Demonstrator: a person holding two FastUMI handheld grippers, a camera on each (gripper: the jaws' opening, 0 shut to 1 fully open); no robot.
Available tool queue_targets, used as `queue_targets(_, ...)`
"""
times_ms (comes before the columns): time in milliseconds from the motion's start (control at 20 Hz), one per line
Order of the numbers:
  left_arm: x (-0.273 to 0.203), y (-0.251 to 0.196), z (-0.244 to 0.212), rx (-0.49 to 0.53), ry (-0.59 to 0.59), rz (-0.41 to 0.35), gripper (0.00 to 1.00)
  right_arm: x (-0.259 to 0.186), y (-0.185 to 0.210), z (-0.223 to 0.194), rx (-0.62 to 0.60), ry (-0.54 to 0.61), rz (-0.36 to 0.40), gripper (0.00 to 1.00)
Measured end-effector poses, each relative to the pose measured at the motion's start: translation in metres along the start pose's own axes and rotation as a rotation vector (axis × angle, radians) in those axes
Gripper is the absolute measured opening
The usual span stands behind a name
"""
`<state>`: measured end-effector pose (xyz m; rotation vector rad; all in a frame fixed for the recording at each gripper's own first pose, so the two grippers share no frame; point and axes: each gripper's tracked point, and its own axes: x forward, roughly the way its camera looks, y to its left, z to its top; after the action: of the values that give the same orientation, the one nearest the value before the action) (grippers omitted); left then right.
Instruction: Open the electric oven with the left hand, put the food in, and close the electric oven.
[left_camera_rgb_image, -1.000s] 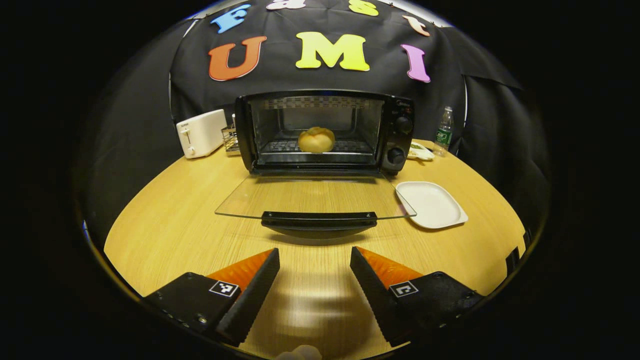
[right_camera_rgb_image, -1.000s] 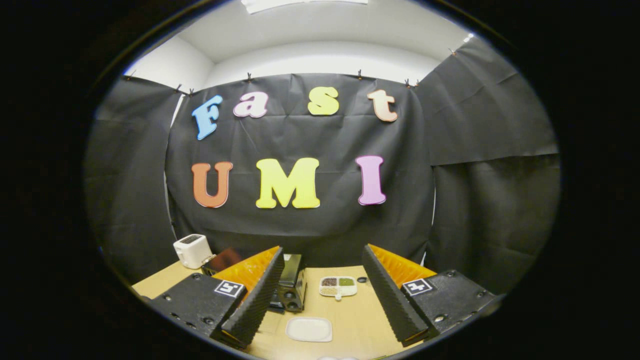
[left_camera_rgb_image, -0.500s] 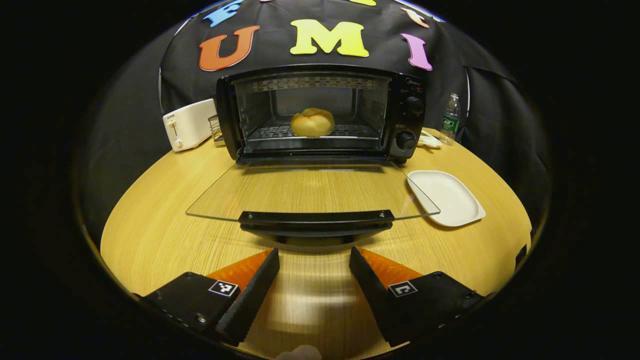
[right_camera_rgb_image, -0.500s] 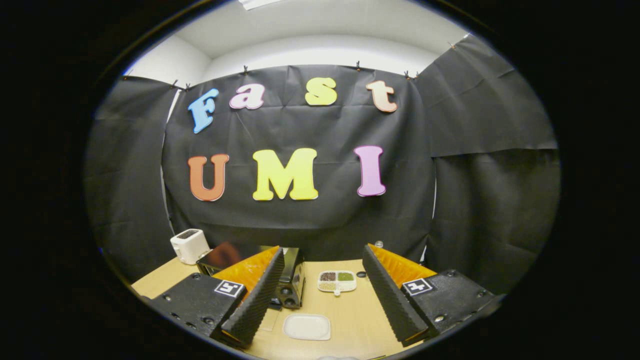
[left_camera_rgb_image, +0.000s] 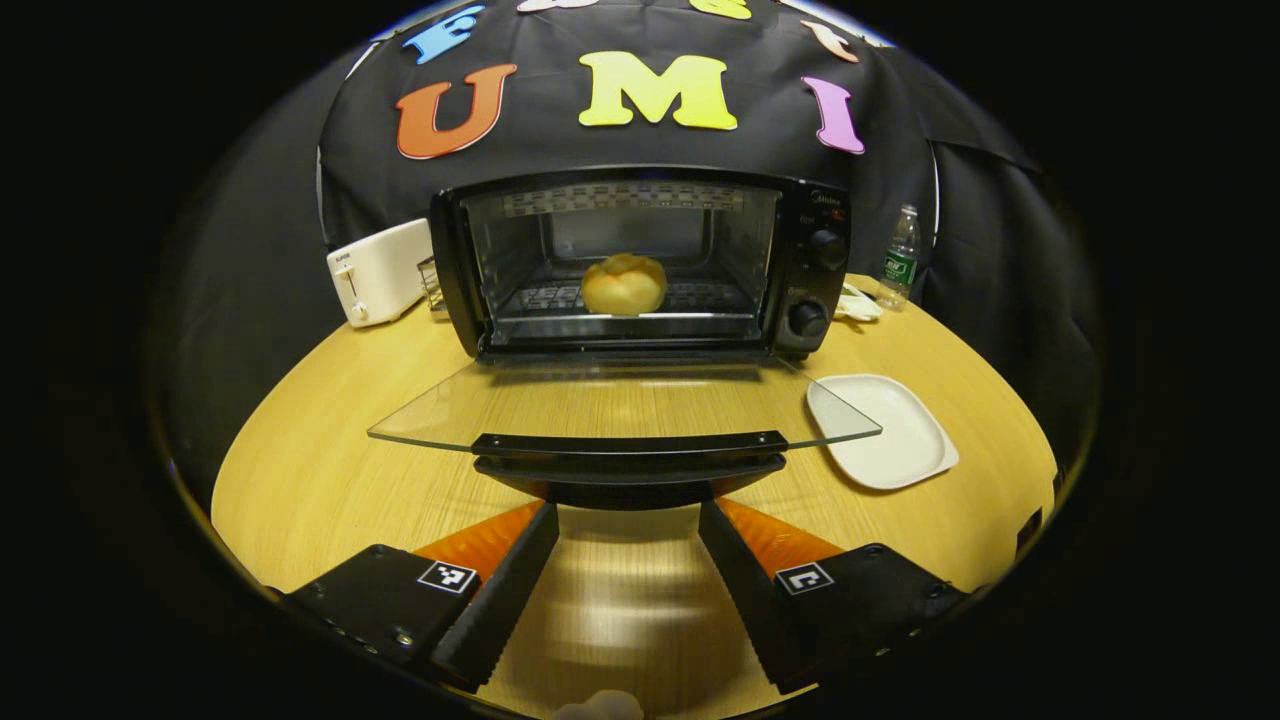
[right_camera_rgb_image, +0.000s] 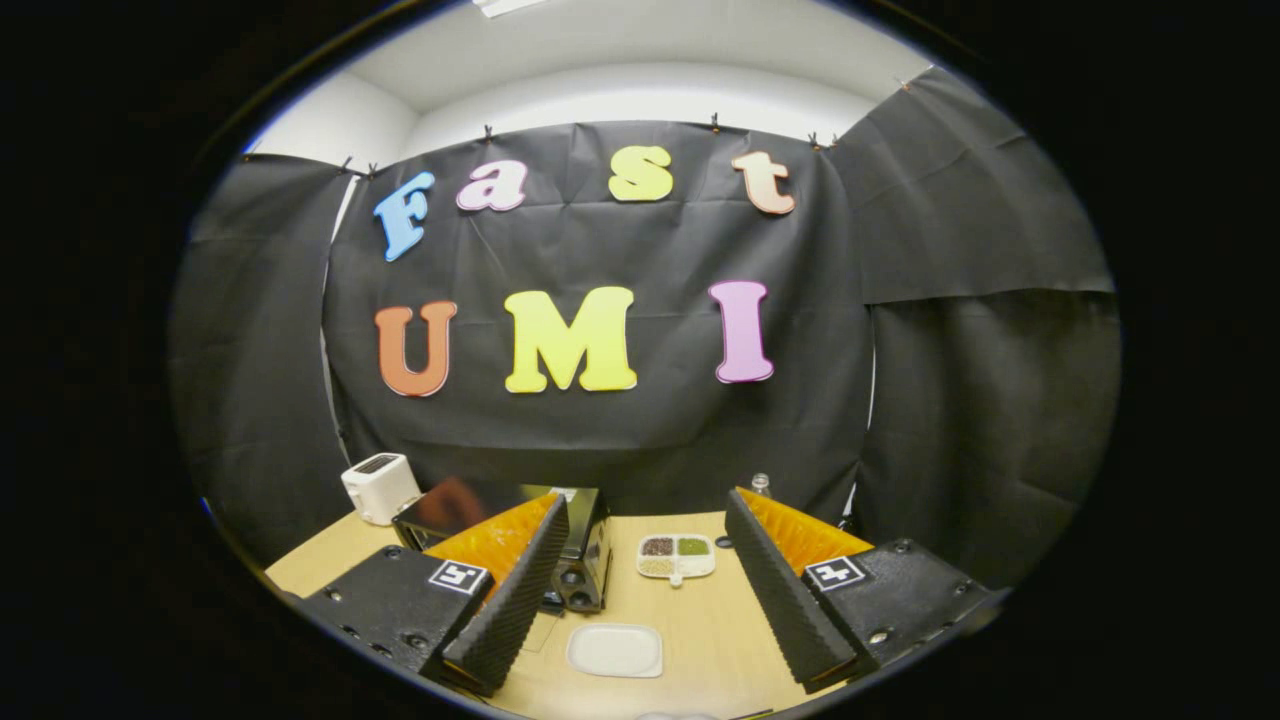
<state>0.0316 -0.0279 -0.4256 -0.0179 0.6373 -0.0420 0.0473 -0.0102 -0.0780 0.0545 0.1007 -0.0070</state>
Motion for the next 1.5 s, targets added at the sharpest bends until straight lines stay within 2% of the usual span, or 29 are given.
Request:
queue_targets(250, -0.006, 0.005, 0.042, 0.001, -0.049, 0.01, 0.94, 0.0, -0.003, 0.0, 0.022, 0.001, -0.002, 1.0)
queue_targets(600, 0.002, 0.011, 0.096, 0.055, -0.132, 0.015, 0.94, -0.001, -0.015, -0.007, 0.043, 0.018, -0.024, 1.0)
queue_targets(1250, 0.033, 0.016, 0.168, 0.059, -0.217, 0.029, 0.94, 0.005, -0.025, -0.015, 0.055, 0.044, -0.043, 1.0)
queue_targets(1300, 0.034, 0.015, 0.173, 0.058, -0.225, 0.027, 0.94, 0.006, -0.025, -0.014, 0.055, 0.044, -0.044, 0.96)
queue_targets(1350, 0.037, 0.012, 0.176, 0.056, -0.23, 0.02, 0.94, 0.006, -0.026, -0.015, 0.054, 0.047, -0.044, 1.0)
queue_targets(1400, 0.039, 0.009, 0.174, 0.059, -0.225, 0.009, 0.94, 0.009, -0.026, -0.015, 0.054, 0.047, -0.045, 0.96)
queue_targets(1450, 0.042, 0.01, 0.171, 0.068, -0.212, 0.019, 0.94, 0.01, -0.027, -0.016, 0.056, 0.054, -0.045, 1.0)
queue_targets(1500, 0.04, 0.012, 0.17, 0.07, -0.208, 0.022, 0.96, 0.01, -0.027, -0.017, 0.061, 0.056, -0.045, 0.96)
